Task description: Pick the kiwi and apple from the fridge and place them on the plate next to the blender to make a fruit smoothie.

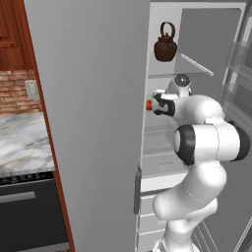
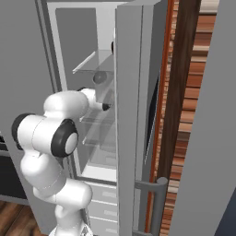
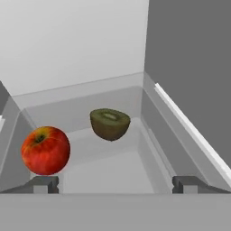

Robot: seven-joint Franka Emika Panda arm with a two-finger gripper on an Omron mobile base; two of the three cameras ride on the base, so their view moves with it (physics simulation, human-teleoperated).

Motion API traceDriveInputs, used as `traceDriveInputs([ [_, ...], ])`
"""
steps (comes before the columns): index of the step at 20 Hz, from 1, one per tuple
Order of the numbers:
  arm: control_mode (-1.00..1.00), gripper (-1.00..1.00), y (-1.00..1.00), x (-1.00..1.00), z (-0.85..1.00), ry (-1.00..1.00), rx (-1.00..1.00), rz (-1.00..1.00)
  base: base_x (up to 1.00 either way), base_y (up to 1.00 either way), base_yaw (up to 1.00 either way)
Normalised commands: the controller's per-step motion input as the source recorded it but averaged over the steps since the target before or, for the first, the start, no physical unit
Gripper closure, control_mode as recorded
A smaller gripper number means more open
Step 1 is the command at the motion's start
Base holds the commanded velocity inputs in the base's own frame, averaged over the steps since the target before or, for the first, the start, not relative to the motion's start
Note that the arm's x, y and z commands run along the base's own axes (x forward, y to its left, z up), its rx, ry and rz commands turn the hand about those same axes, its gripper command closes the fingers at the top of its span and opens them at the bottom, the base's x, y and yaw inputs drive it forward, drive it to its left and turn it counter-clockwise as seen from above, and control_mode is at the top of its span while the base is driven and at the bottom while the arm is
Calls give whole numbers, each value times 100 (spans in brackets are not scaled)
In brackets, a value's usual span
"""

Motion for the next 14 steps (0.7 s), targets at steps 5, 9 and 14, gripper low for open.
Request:
traceDriveInputs([
  [5,-100,-100,0,31,-29,0,0,0,0,0,0],
  [9,-100,-100,0,30,-14,0,0,0,0,0,0],
  [14,-100,-100,0,39,-1,2,0,0,0,0,0],
])
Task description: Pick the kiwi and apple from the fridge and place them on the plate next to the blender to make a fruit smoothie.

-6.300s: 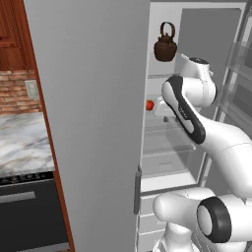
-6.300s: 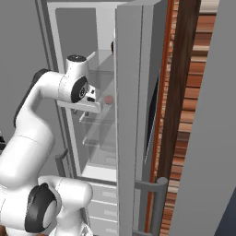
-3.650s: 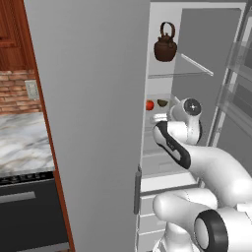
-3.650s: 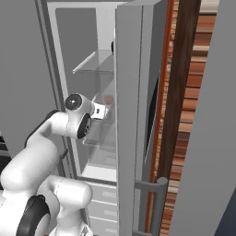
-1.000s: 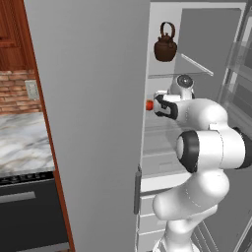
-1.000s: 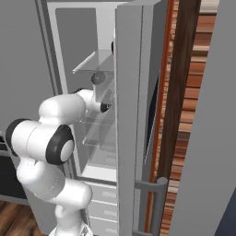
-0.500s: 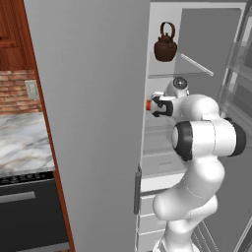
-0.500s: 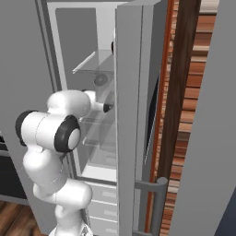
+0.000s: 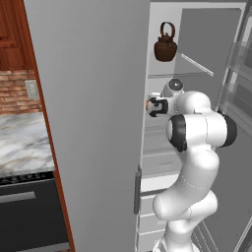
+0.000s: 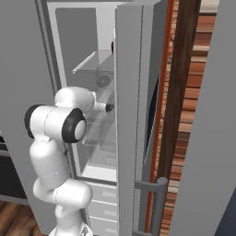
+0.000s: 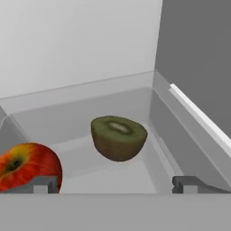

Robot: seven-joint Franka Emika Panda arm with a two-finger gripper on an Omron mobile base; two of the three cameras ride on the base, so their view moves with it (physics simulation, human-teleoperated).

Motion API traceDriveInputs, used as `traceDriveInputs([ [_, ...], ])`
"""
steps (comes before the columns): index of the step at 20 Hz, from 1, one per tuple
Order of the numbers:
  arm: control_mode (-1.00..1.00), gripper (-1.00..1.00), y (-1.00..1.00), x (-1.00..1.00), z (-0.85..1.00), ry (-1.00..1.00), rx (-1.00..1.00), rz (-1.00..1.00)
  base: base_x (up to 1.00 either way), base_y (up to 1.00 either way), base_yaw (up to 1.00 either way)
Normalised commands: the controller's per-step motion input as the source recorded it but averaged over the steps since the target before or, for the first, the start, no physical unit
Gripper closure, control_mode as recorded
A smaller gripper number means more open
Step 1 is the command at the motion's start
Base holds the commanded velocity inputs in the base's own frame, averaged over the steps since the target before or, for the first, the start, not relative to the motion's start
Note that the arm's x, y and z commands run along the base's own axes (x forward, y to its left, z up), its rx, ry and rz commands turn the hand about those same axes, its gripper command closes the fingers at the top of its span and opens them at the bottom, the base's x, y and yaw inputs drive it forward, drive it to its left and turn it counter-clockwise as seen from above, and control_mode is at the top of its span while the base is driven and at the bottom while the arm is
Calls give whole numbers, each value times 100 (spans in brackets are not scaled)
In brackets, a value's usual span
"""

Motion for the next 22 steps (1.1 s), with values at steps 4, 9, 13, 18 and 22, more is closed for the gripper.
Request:
traceDriveInputs([
  [4,-100,-100,0,34,-4,4,1,0,0,0,0],
  [9,-100,-100,-6,22,-23,2,2,0,0,0,0],
  [13,-100,-100,-8,14,-25,0,2,0,0,0,0],
  [18,-100,-100,-13,22,-15,3,3,0,0,0,0],
  [22,-100,-100,-3,18,-28,5,0,0,0,0,0],
])
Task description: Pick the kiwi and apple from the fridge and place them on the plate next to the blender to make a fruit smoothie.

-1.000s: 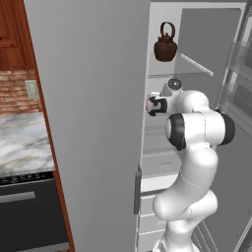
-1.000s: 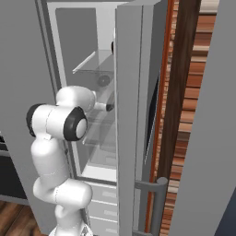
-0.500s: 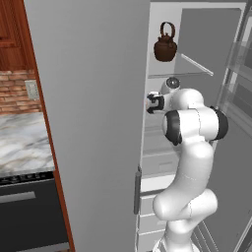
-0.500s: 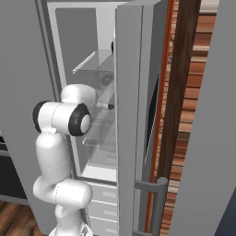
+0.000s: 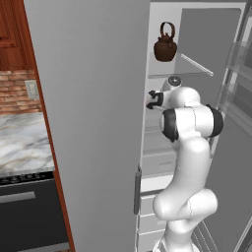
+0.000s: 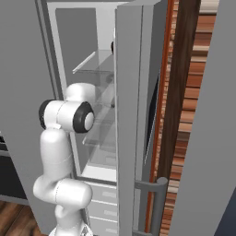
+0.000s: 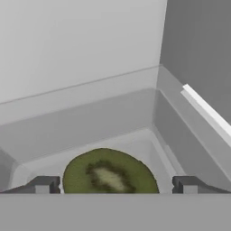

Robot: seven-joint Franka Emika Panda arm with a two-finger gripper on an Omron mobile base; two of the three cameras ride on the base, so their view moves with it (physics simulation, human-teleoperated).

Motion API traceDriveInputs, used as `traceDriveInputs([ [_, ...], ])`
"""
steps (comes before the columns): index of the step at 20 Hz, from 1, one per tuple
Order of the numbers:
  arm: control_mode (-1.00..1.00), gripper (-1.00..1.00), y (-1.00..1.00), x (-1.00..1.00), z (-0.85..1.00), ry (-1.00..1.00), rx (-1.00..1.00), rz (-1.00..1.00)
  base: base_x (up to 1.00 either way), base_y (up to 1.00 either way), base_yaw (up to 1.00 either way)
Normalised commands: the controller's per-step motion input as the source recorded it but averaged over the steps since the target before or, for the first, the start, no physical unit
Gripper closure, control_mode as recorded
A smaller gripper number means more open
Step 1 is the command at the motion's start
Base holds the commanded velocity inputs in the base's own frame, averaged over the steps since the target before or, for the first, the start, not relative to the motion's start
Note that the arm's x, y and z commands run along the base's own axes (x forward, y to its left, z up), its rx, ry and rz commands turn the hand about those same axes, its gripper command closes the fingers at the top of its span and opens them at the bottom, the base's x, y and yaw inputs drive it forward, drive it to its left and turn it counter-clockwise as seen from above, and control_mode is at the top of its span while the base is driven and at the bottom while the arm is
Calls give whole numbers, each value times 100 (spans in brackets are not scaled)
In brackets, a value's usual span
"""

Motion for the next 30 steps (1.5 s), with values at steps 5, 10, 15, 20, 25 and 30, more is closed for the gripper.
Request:
traceDriveInputs([
  [5,-100,-100,0,10,-42,6,0,0,0,0,0],
  [10,-100,100,2,0,-57,1,0,0,0,0,0],
  [15,-100,100,9,-27,-24,-6,0,0,0,0,0],
  [20,-100,100,0,-79,0,-25,0,0,0,0,0],
  [25,-100,100,0,-100,3,-27,0,0,0,0,0],
  [30,-100,100,0,-100,71,1,0,0,0,0,0],
])
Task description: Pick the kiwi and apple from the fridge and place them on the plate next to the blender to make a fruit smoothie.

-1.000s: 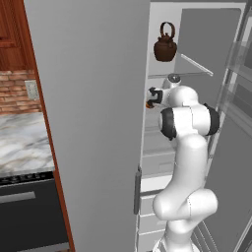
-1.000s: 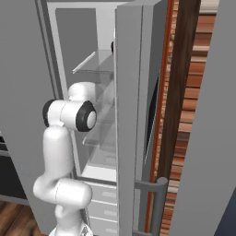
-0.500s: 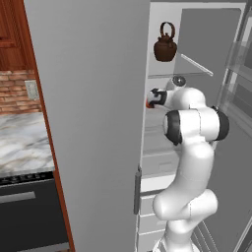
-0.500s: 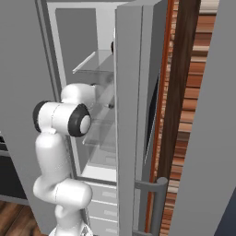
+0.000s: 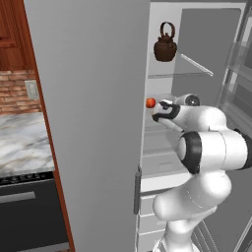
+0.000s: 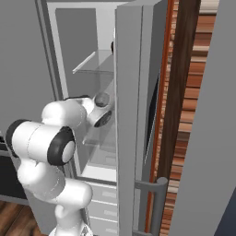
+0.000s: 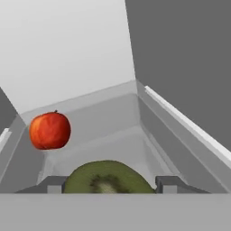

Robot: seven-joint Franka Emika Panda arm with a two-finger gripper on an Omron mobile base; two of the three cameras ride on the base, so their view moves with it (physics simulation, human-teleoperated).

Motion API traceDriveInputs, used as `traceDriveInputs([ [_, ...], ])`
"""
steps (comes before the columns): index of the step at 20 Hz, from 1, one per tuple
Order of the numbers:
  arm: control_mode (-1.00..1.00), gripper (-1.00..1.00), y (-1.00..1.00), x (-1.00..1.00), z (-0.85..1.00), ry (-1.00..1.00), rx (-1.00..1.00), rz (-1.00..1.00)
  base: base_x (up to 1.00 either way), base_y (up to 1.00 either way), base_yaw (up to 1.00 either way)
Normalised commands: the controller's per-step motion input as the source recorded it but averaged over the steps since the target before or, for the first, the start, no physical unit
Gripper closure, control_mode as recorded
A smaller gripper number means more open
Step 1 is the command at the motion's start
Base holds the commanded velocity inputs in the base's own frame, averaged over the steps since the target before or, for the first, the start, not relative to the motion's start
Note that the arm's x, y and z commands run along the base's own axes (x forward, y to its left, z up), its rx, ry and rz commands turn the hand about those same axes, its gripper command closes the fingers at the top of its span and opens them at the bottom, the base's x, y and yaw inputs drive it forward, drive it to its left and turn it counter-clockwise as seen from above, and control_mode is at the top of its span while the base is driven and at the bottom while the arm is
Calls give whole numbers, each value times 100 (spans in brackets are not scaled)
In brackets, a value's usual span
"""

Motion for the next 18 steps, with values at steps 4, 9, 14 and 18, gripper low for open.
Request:
traceDriveInputs([
  [4,-100,100,0,-96,80,11,1,-1,0,0,0],
  [9,-100,100,8,-95,39,13,0,-2,0,0,0],
  [14,-100,100,21,-83,61,20,0,-5,0,0,0],
  [18,-100,100,19,-85,59,23,0,-4,0,0,0],
])
